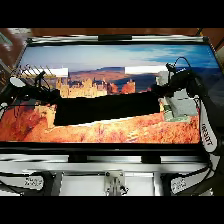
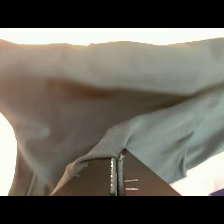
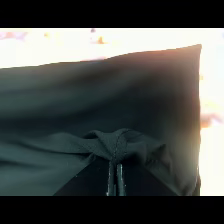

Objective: Fold the shirts.

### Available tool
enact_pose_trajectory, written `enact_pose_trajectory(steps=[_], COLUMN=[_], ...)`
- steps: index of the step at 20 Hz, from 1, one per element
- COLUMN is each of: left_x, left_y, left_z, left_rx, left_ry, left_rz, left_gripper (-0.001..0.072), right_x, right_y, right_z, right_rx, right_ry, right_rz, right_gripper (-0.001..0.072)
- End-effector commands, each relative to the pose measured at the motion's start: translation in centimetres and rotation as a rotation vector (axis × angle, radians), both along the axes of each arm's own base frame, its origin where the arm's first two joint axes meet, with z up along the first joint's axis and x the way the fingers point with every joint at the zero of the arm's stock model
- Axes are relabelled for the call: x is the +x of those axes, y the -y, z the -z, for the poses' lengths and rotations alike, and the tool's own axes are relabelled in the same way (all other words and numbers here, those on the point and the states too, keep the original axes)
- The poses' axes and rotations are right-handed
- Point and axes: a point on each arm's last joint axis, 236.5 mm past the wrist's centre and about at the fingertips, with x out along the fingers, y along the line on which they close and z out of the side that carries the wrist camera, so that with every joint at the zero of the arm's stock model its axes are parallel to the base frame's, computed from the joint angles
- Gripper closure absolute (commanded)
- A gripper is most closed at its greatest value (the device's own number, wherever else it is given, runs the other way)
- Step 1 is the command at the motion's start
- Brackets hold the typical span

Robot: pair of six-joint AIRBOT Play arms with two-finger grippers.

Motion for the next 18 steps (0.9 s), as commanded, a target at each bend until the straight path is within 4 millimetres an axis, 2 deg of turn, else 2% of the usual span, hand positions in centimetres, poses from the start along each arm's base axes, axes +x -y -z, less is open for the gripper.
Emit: enact_pose_trajectory(steps=[1, 4, 6, 7, 8, 9, 10, 11, 15, 18], left_x=[0.7, 0.6, 0.6, 0.5, 0.5, 0.5, 0.4, 0.4, 1.1, 1.5], left_y=[0.5, 0.4, 0.3, 0.3, 0.3, 0.4, 0.4, 0.5, 0.5, 0.5], left_z=[2.9, 3.4, 3.2, 3.0, 2.7, 2.4, 2.0, 1.6, 0.1, -0.3], left_rx=[-0.045, -0.047, -0.050, -0.054, -0.056, -0.059, -0.063, -0.067, -0.067, -0.064], left_ry=[-0.073, -0.087, -0.088, -0.092, -0.093, -0.093, -0.096, -0.097, -0.070, -0.055], left_rz=[-0.030, -0.031, -0.030, -0.023, -0.018, -0.010, -0.001, 0.011, 0.028, 0.028], left_gripper=[0.0673, 0.0673, 0.0669, 0.0642, 0.0578, 0.0492, 0.0466, 0.0435, 0.0435, 0.0436], right_x=[0.4, -0.2, -1.6, -2.4, -3.2, -3.6, -3.8, -3.8, -2.2, -2.1], right_y=[0.1, 1.5, 1.7, 2.0, 2.2, 2.6, 2.9, 2.9, 3.5, 3.5], right_z=[2.3, 2.7, 2.9, 3.0, 3.2, 3.3, 3.4, 3.1, 1.4, 2.2], right_rx=[-0.020, -0.074, -0.078, -0.093, -0.108, -0.126, -0.140, -0.140, -0.162, -0.156], right_ry=[-0.042, -0.071, -0.126, -0.159, -0.186, -0.203, -0.210, -0.206, -0.118, -0.137], right_rz=[0.005, 0.006, -0.003, -0.020, -0.034, -0.042, -0.047, -0.049, -0.016, 0.012], right_gripper=[0.0637, 0.0635, 0.0612, 0.0611, 0.0611, 0.0552, 0.0201, 0.0106, 0.0106, 0.0106])
